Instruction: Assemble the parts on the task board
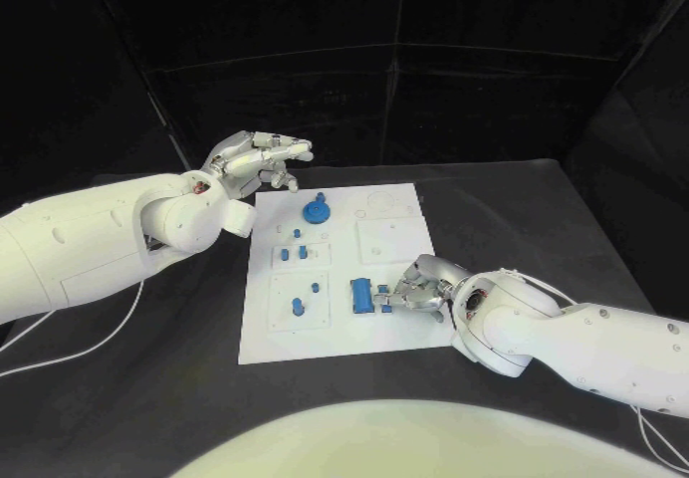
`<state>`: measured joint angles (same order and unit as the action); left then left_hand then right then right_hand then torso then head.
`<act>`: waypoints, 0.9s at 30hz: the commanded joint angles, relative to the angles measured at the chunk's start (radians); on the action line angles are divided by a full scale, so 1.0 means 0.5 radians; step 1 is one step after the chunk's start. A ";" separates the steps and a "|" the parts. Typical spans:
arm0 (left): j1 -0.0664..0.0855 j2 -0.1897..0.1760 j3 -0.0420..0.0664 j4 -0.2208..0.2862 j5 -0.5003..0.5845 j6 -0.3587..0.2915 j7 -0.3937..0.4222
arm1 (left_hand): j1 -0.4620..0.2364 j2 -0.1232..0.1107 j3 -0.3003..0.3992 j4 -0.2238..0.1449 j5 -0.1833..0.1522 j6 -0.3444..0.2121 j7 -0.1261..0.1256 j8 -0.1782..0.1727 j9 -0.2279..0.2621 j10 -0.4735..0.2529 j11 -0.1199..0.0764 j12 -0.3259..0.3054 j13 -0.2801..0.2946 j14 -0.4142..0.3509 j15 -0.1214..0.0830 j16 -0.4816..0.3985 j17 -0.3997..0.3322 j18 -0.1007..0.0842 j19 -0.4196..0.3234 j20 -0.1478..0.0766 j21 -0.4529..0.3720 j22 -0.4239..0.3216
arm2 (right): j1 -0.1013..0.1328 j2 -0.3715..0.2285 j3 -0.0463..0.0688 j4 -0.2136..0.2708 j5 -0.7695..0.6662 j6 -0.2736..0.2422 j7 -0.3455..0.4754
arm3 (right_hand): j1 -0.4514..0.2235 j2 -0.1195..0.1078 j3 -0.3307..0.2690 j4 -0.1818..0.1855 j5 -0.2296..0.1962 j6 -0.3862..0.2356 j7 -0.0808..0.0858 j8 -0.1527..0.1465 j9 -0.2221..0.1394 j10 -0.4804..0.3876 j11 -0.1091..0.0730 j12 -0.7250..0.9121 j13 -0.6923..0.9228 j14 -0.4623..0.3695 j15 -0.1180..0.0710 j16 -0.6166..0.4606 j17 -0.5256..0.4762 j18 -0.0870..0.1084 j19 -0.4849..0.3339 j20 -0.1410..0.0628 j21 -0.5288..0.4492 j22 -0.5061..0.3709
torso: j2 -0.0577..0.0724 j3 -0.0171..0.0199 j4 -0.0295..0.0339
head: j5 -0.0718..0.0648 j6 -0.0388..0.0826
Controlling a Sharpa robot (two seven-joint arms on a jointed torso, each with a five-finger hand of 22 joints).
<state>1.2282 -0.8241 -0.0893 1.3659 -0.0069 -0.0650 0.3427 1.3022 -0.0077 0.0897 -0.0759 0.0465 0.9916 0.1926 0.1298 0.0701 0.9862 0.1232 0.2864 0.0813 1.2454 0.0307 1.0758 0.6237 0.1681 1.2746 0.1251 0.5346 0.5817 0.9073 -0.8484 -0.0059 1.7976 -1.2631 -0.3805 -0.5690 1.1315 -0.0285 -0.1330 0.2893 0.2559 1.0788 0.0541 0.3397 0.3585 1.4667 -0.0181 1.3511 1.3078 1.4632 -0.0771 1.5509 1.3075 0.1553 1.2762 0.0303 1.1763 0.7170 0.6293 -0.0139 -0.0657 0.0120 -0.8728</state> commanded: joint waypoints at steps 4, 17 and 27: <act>0.004 0.002 0.001 0.000 -0.004 0.027 0.003 | 0.007 0.020 -0.011 0.000 0.001 -0.016 0.000 0.010 0.000 -0.012 -0.002 0.009 0.003 0.004 0.002 0.008 -0.002 0.023 0.010 0.000 -0.004 -0.002 | 0.002 -0.016 0.001 0.011 -0.025 -0.021 0.066 | 0.066 0.007 -0.006 -0.037 0.007 -0.019 -0.002 0.014 0.017 0.023 -0.007 -0.007 0.146 0.200 -0.015 0.004 0.454 -0.032 0.001 -0.010 -0.013 -0.002 | -0.002 0.0008 0.001 | -0.003 0.000; 0.004 0.003 0.000 -0.004 -0.019 0.032 0.000 | 0.007 0.020 -0.011 0.000 0.001 -0.016 0.000 0.010 0.000 -0.012 -0.002 0.009 0.003 0.004 0.002 0.008 -0.002 0.023 0.010 0.000 -0.004 -0.002 | 0.002 -0.099 0.001 0.067 -0.030 0.127 0.170 | 0.268 0.022 -0.007 -0.159 0.017 -0.034 0.002 0.020 0.053 0.026 -0.005 0.003 0.159 0.200 -0.013 0.006 0.456 -0.033 0.001 -0.009 -0.015 0.001 | -0.003 0.0002 -0.003 | -0.004 0.000; 0.003 0.007 0.000 -0.010 -0.021 0.035 -0.003 | 0.007 0.020 -0.011 0.000 0.001 -0.016 0.000 0.010 0.000 -0.012 -0.002 0.009 0.003 0.004 0.002 0.008 -0.002 0.023 0.010 0.000 -0.004 -0.002 | 0.002 -0.103 0.001 0.057 -0.018 0.144 0.141 | 0.257 0.053 -0.020 -0.149 0.036 -0.035 0.004 0.020 0.062 0.026 -0.003 0.002 0.159 0.200 -0.012 0.006 0.457 -0.033 0.003 -0.008 -0.014 0.004 | 0.002 -0.0011 0.003 | -0.004 0.000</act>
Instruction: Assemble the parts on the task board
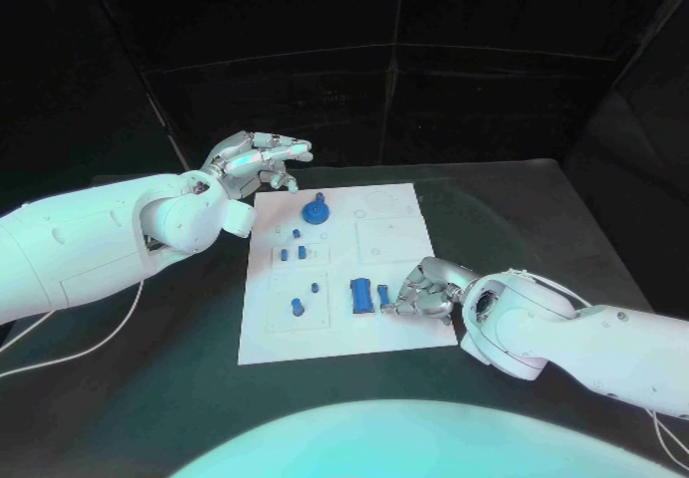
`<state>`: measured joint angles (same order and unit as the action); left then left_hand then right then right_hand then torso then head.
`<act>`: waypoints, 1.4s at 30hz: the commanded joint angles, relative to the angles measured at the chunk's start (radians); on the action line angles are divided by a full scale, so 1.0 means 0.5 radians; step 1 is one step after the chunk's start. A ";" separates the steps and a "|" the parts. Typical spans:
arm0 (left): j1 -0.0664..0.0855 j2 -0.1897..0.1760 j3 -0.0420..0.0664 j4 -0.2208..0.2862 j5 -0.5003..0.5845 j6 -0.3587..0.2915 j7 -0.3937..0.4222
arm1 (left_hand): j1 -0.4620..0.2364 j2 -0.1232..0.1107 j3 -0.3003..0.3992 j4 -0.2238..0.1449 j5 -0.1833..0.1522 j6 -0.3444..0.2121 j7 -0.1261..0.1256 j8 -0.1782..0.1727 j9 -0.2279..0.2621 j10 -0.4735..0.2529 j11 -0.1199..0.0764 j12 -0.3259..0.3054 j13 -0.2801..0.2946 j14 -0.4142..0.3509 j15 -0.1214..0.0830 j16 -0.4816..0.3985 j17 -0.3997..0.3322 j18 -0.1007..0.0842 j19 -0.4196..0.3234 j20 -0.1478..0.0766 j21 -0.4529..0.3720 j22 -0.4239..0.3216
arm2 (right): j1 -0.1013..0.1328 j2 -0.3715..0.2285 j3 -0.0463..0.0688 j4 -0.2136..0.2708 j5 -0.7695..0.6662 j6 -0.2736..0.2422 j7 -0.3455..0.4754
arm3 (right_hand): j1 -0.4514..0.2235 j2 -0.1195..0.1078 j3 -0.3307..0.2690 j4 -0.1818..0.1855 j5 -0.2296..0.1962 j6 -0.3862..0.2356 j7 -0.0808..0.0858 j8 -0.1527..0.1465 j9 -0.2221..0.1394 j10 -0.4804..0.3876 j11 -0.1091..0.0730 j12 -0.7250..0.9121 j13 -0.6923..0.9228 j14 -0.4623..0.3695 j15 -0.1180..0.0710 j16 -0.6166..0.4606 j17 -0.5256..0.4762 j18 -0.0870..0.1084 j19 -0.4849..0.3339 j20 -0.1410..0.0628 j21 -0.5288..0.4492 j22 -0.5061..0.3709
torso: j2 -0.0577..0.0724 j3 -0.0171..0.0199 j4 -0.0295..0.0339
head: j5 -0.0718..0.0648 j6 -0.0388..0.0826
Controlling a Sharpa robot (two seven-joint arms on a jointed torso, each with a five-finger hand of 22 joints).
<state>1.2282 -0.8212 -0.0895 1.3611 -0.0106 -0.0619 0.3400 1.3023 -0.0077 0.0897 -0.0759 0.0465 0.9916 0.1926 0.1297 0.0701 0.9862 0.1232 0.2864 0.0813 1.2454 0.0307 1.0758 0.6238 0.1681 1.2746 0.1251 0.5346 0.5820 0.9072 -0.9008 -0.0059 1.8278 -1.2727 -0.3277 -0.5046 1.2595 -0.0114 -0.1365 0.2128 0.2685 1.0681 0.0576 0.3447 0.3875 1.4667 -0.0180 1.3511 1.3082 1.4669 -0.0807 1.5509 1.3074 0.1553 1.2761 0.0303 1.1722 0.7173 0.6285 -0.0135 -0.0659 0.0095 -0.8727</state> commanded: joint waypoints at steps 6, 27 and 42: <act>0.003 0.001 0.000 0.002 -0.013 0.029 0.003 | 0.007 0.020 -0.011 0.000 0.001 -0.016 0.000 0.011 0.000 -0.012 -0.002 0.009 0.003 0.004 0.002 0.008 -0.002 0.023 0.010 0.000 -0.004 -0.003 | 0.002 0.020 0.001 -0.030 0.005 0.047 -0.023 | 0.006 0.043 -0.012 0.005 0.017 -0.014 -0.005 0.010 0.008 0.026 -0.005 0.000 0.157 0.193 -0.005 0.006 0.457 -0.033 0.003 -0.008 -0.006 0.004 | 0.005 -0.0015 0.002 | 0.008 0.000; 0.003 -0.001 0.000 0.005 -0.014 0.034 -0.005 | 0.007 0.020 -0.011 0.000 0.001 -0.016 0.000 0.011 0.000 -0.012 -0.002 0.009 0.003 0.004 0.002 0.008 -0.002 0.023 0.010 0.000 -0.004 -0.003 | 0.003 0.088 0.001 -0.112 0.006 0.070 -0.036 | 0.119 0.094 -0.006 -0.078 -0.069 -0.020 -0.010 0.006 0.033 0.025 -0.010 -0.003 0.160 0.192 -0.009 0.004 0.454 -0.032 0.000 -0.013 -0.012 -0.002 | 0.000 -0.0018 0.002 | 0.017 0.000; 0.003 0.001 -0.001 0.001 -0.014 0.009 0.012 | 0.021 0.026 -0.031 -0.001 0.001 -0.055 0.004 0.002 -0.005 -0.028 0.002 0.019 0.002 -0.008 0.004 0.006 -0.023 0.022 0.008 0.002 -0.008 -0.006 | 0.018 -0.019 0.002 -0.063 0.523 -0.096 0.548 | -0.078 0.045 -0.200 0.052 -0.420 -0.147 0.044 -0.066 0.041 -0.055 0.039 -0.135 0.061 0.142 0.029 -0.114 0.234 0.010 -0.137 0.023 -0.181 -0.287 | -0.015 -0.0099 0.007 | 0.009 0.007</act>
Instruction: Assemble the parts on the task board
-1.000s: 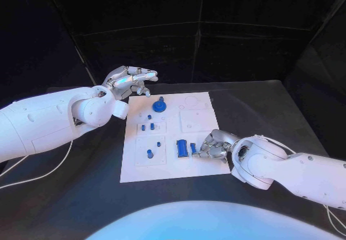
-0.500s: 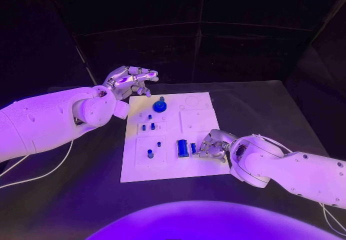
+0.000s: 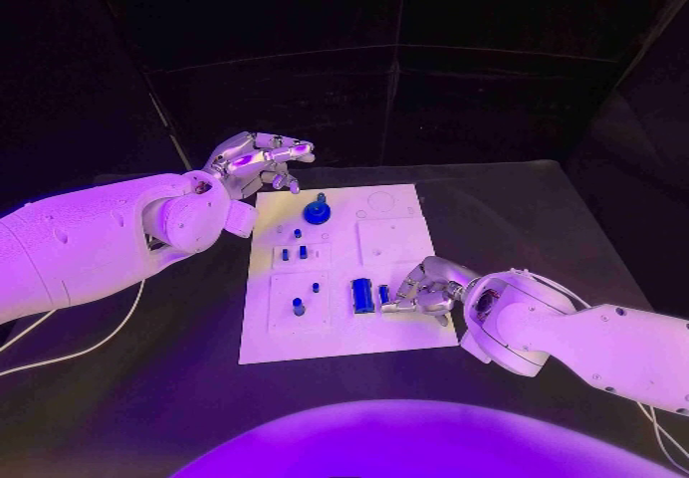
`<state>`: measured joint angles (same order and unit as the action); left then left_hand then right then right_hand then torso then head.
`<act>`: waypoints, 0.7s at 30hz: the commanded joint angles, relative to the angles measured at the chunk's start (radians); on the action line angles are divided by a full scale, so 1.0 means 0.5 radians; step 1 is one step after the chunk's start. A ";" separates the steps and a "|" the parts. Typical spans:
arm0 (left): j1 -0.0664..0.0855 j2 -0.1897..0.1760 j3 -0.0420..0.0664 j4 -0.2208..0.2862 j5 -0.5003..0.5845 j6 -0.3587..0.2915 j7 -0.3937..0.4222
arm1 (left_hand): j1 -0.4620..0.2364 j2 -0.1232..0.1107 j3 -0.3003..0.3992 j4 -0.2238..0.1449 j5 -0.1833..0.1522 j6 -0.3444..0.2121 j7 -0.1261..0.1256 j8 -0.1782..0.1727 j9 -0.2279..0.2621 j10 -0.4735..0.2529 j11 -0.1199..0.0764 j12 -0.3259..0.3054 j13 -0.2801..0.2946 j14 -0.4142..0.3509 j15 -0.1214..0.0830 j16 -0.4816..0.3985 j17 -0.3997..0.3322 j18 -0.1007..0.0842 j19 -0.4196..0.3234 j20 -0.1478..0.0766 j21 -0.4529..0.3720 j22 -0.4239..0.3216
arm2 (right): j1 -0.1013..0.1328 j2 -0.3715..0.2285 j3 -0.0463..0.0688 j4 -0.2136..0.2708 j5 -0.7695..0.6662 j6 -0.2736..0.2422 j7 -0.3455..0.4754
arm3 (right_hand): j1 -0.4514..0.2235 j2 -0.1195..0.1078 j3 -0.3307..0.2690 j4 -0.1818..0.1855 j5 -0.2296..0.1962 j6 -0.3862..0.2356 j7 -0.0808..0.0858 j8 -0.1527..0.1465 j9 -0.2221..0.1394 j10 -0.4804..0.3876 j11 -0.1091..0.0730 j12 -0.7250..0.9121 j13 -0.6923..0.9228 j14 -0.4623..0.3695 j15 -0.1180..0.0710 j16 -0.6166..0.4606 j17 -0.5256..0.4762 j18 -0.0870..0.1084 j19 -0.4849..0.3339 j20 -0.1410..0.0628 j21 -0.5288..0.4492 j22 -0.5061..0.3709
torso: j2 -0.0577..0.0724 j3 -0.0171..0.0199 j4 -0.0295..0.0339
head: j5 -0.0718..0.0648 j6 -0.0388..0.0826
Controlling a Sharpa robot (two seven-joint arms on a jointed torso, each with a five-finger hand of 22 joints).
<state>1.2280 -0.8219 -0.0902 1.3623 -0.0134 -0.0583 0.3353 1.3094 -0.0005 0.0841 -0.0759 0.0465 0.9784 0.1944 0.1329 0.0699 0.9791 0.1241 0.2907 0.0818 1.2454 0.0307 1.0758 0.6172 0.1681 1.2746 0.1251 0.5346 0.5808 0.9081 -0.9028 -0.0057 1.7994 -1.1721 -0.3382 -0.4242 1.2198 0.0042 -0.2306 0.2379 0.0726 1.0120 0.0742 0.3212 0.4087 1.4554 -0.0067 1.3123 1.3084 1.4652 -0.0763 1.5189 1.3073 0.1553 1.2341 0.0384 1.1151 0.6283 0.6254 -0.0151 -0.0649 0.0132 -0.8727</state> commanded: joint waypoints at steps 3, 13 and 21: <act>0.003 0.007 0.000 -0.015 -0.007 -0.014 0.041 | 0.007 0.011 -0.039 0.002 0.001 -0.078 0.002 -0.017 -0.008 -0.025 0.002 0.018 0.001 -0.028 0.007 -0.009 -0.046 0.022 0.003 0.003 -0.013 -0.007 | 0.055 -0.020 0.002 -0.064 0.608 -0.093 0.652 | 0.071 0.057 -0.003 -0.028 0.010 -0.116 0.043 -0.061 -0.011 -0.144 0.044 -0.246 -0.089 0.098 0.043 -0.171 0.041 0.045 -0.165 0.026 -0.226 -0.359 | -0.020 -0.0115 0.005 | -0.001 0.030; 0.000 0.049 -0.028 -0.107 0.069 -0.063 0.135 | 0.033 0.060 -0.099 0.017 0.001 0.021 -0.049 0.074 0.016 0.011 -0.018 0.079 0.004 -0.435 0.030 -0.341 -0.301 0.013 -0.318 0.031 -0.253 -0.134 | 0.283 0.163 0.003 -0.586 1.599 -0.178 1.289 | 0.249 0.170 -0.024 -0.160 0.096 -0.364 0.155 -0.074 -0.064 -0.847 0.151 -1.121 -0.848 -0.345 0.142 -1.164 -1.167 0.049 -0.366 0.130 -0.615 -0.610 | -0.085 -0.0413 0.009 | -0.007 0.148; -0.010 0.138 -0.033 -0.251 0.174 -0.166 0.250 | 0.064 0.107 -0.145 0.031 -0.001 0.060 -0.033 0.036 -0.008 0.070 0.013 -0.010 -0.039 -0.669 0.127 -0.952 -0.658 0.005 -0.652 0.134 -0.608 -0.380 | 0.369 0.336 0.007 -0.932 1.793 -0.041 1.539 | 0.388 0.254 -0.078 -0.281 0.114 -0.414 0.240 -0.137 -0.220 -1.191 0.279 -1.670 -1.477 -0.754 0.295 -2.063 -1.709 0.029 -0.666 0.283 -1.181 -0.921 | -0.122 -0.0390 0.014 | -0.008 0.234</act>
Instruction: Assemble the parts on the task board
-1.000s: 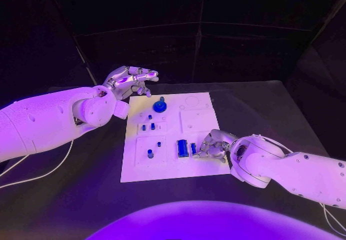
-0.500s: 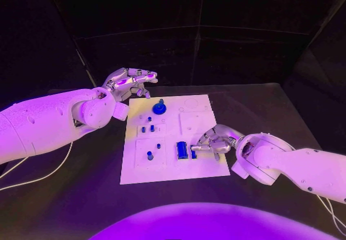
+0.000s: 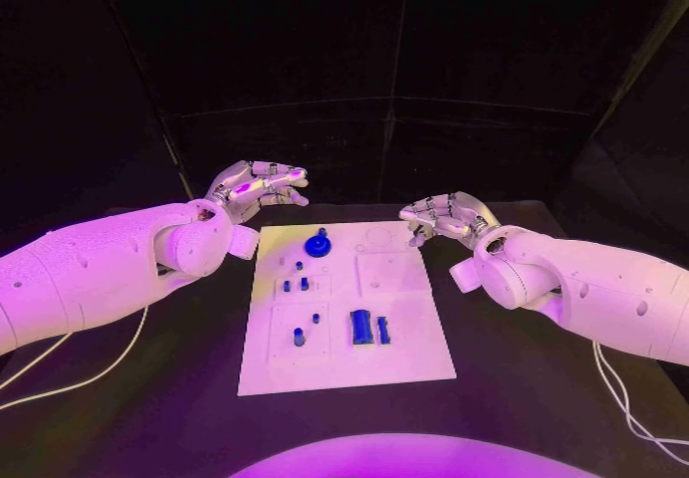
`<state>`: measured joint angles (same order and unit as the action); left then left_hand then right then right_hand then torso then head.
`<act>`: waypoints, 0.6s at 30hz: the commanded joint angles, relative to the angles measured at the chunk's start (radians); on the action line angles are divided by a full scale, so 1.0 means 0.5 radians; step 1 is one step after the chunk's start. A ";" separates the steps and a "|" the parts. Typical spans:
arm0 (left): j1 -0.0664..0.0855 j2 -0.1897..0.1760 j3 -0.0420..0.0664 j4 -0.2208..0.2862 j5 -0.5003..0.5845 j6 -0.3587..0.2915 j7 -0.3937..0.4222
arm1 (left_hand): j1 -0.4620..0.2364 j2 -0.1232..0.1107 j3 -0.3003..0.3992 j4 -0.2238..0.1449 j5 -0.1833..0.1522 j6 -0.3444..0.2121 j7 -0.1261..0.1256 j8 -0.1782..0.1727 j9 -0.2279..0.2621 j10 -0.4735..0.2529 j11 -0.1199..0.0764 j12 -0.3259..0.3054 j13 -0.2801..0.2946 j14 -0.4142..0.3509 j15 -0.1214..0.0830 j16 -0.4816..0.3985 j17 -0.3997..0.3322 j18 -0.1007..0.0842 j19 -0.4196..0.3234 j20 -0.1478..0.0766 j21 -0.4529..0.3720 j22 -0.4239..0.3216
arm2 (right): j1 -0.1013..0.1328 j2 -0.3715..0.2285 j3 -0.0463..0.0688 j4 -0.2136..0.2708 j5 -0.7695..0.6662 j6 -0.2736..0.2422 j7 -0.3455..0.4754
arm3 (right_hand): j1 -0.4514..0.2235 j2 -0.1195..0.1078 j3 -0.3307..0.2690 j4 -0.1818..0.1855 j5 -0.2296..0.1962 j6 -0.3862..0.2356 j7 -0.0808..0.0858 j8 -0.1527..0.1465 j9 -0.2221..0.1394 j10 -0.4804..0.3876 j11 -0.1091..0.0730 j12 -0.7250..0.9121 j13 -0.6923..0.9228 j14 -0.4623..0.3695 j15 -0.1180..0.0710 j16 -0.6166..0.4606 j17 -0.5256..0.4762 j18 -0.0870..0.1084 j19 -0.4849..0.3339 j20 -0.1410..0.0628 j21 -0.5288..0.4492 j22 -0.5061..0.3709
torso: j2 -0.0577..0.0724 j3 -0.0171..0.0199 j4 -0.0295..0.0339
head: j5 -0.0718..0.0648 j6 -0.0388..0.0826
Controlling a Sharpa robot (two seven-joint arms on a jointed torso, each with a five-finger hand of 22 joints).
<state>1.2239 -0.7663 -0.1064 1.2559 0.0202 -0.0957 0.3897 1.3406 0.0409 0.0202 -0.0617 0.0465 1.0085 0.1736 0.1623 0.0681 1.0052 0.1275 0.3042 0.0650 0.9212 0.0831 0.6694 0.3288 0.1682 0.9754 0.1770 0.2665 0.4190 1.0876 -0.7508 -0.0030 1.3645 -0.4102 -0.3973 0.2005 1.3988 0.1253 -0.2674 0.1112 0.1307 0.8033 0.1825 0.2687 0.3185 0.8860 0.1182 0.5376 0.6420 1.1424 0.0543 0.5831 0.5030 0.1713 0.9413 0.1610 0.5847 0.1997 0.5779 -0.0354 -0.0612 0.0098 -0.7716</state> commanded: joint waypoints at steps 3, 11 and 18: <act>-0.013 0.076 -0.001 -0.106 0.149 -0.138 0.181 | 0.013 0.031 -0.033 0.003 0.000 -0.028 0.005 -0.061 -0.006 -0.007 0.030 -0.101 -0.006 -0.059 0.062 -0.311 -0.173 0.004 -0.130 0.069 -0.162 -0.128 | 0.020 0.100 0.004 -0.164 0.293 0.141 0.355 | 0.038 0.027 -0.022 -0.086 -0.023 0.054 0.032 -0.131 -0.139 0.007 0.082 -0.312 -0.458 -0.208 0.103 -0.522 -0.329 0.006 -0.196 0.118 -0.341 -0.182 | -0.040 0.0081 0.009 | 0.005 0.061; -0.033 0.121 0.002 -0.144 0.092 -0.124 0.100 | -0.948 -0.082 -0.040 0.123 -0.093 -0.827 -0.152 -0.325 -0.136 -0.839 0.005 -0.381 -0.130 -0.774 0.046 -0.834 -0.425 -0.126 -0.917 -0.032 -0.533 -0.457 | 0.018 0.154 0.004 -0.218 0.219 0.048 0.250 | -0.992 -0.024 0.182 -0.222 -0.096 -0.459 -0.095 -0.368 -0.400 -0.539 -0.038 -0.694 -0.996 -0.909 0.050 -0.942 -0.729 -0.103 -0.762 -0.008 -0.746 -0.399 | -0.037 0.0100 0.014 | 0.006 0.089; -0.088 0.095 0.039 -0.009 0.069 -0.337 0.128 | -1.375 -0.082 -0.040 0.123 -0.093 -1.120 -0.200 -0.325 -0.136 -1.128 -0.059 -0.437 -0.130 -1.038 -0.006 -0.959 -0.483 -0.153 -1.171 -0.111 -0.533 -0.551 | -0.007 0.097 0.005 -0.049 0.381 -0.166 0.355 | -1.435 -0.080 0.270 -0.222 -0.261 -0.740 -0.160 -0.537 -0.459 -0.841 -0.086 -0.788 -1.068 -1.245 -0.109 -0.997 -0.797 -0.138 -1.036 -0.086 -0.851 -0.399 | -0.050 0.0356 0.060 | -0.005 0.196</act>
<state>1.1828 -0.7163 -0.0894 1.2371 0.0676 -0.1887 0.4379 0.8852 0.0100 -0.0003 -0.0155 0.0122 0.6077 0.0996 0.0189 0.0122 0.5980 0.1331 0.1153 0.0115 0.5455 0.1085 0.2575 0.1187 0.1163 0.5284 0.1650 0.0253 0.1943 1.0834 -0.6989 -0.0017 1.3214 -0.2799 -0.4000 0.3315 0.9220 0.1156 -0.1789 0.0051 0.0617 0.5866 0.1385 0.0679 0.1211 0.6302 0.1016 0.1942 0.1460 0.7030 0.0537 0.1136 0.1409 0.1312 0.5726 0.1603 0.2157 0.0126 0.5567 -0.0247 -0.0441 0.0095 -0.6917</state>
